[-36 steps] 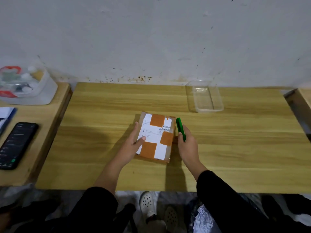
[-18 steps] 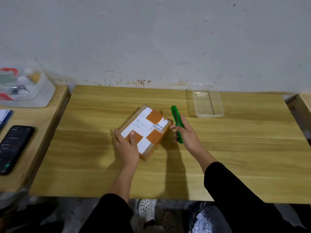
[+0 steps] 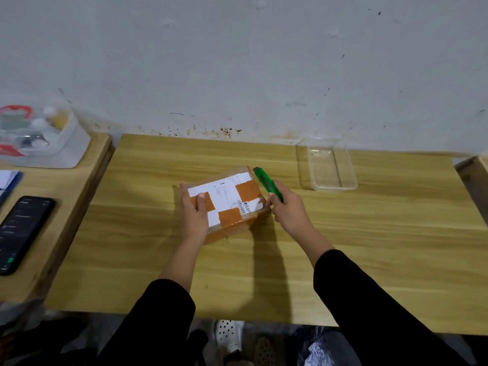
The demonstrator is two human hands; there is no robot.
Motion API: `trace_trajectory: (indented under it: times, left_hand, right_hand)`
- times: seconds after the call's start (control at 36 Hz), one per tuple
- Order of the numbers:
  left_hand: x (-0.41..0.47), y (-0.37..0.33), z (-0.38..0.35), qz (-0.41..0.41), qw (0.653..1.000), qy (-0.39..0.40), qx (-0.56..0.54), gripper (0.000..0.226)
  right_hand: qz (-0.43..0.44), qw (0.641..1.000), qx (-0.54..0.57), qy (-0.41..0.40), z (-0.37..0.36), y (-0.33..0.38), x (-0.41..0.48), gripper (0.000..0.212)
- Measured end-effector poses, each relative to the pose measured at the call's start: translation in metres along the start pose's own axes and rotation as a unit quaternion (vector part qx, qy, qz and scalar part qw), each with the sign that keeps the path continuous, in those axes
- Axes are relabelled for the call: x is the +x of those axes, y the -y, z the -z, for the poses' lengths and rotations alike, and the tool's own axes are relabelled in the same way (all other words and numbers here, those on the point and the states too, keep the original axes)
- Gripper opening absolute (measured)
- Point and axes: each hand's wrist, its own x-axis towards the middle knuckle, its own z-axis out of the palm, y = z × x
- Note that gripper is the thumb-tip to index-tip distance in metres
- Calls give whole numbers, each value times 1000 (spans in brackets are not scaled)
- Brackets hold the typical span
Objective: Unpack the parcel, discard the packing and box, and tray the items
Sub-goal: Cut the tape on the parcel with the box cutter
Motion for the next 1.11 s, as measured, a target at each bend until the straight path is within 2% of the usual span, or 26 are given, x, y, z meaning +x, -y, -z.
trace_trajectory:
  times: [0.67, 0.83, 1.0, 1.11]
  left_hand:
    - [-4, -3, 3, -7, 1000, -7, 1, 57]
    - [-6, -3, 2, 1, 1000, -14, 7, 57]
    - [-6, -6, 1, 10, 1000, -17, 20, 56]
    - [-7, -8, -3, 29, 998, -38, 27, 55]
  right_hand:
    - [-2, 1000, -21, 0, -1, 12, -3, 44]
    - [29, 998, -53, 6, -1, 17, -7, 42]
    - [24, 993, -111, 21, 1, 26, -4, 43]
    - [15, 988, -147, 52, 9, 40, -2, 36]
